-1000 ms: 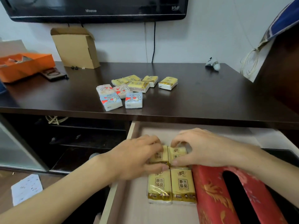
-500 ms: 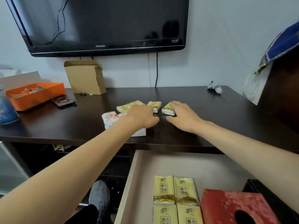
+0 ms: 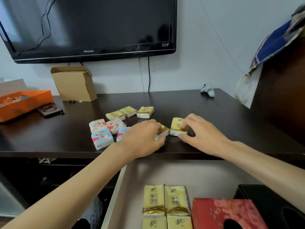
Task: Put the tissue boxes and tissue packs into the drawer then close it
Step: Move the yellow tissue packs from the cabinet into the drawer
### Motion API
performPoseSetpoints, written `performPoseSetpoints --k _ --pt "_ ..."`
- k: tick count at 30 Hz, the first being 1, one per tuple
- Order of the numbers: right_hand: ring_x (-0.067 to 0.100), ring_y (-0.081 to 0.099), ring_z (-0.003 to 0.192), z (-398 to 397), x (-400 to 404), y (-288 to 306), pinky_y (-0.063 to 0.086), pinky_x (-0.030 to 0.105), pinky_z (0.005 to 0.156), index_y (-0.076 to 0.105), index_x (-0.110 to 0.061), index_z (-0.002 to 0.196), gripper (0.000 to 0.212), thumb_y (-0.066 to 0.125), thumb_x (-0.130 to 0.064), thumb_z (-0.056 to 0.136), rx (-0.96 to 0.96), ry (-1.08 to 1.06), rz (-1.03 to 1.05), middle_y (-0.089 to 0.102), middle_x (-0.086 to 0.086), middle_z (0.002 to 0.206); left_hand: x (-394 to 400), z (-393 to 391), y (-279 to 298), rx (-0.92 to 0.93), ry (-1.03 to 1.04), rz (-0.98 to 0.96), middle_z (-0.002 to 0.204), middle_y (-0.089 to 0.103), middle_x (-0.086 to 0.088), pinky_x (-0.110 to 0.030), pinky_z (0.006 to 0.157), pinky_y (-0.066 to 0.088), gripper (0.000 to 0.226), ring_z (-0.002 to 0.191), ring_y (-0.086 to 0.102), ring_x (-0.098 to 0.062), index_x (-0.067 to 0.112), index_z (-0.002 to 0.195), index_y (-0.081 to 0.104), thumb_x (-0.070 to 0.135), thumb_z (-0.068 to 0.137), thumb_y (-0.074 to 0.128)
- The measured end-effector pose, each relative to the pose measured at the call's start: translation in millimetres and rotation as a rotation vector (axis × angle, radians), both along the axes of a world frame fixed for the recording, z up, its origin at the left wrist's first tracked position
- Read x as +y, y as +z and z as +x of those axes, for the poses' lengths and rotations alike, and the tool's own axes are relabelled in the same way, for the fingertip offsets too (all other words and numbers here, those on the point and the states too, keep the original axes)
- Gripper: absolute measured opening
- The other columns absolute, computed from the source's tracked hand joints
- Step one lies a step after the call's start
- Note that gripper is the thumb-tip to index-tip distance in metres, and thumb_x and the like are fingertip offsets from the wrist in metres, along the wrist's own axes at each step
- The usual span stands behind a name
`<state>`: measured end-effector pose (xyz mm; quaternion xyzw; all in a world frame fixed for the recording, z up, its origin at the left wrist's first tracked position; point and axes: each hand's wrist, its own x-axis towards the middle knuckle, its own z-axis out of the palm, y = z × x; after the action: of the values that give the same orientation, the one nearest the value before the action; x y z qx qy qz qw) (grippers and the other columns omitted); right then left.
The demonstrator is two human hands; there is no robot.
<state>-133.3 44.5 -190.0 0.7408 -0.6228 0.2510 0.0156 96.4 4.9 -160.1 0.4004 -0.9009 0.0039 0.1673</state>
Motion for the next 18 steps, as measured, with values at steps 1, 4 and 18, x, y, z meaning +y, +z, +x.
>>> performPoseSetpoints --k 1,4,18 --pt "0.014 0.056 0.100 -4.4 7.7 0.0 0.049 0.039 0.078 0.063 -0.027 0.098 0.023 0.069 -0.048 0.092 -0.033 0.017 -0.003 0.053 -0.011 0.111 4.6 0.0 -2.4 0.049 -0.024 0.006 0.111 0.064 0.002 -0.038 0.086 0.048 0.029 0.105 0.058 -0.020 0.019 0.104 0.068 0.042 0.090 0.059" --pt "0.010 0.057 0.099 -10.5 18.6 2.3 0.047 0.035 0.078 0.058 -0.030 0.084 0.031 0.070 -0.059 0.087 -0.113 0.059 0.041 0.051 -0.017 0.119 7.9 -1.5 -5.3 0.116 0.004 0.044 0.122 0.060 0.003 -0.041 0.102 0.039 0.016 0.121 0.048 -0.019 0.025 0.092 0.067 0.040 0.086 0.067" --pt "0.015 0.059 0.091 -2.4 27.8 24.2 0.048 0.038 0.081 0.059 -0.031 0.080 0.034 0.085 -0.052 0.074 -0.115 0.070 0.233 0.065 -0.007 0.099 3.5 -8.1 6.6 0.167 0.069 0.345 0.084 0.065 0.008 -0.027 0.059 0.041 0.012 0.081 0.060 -0.012 0.023 0.073 0.065 0.023 0.076 0.076"
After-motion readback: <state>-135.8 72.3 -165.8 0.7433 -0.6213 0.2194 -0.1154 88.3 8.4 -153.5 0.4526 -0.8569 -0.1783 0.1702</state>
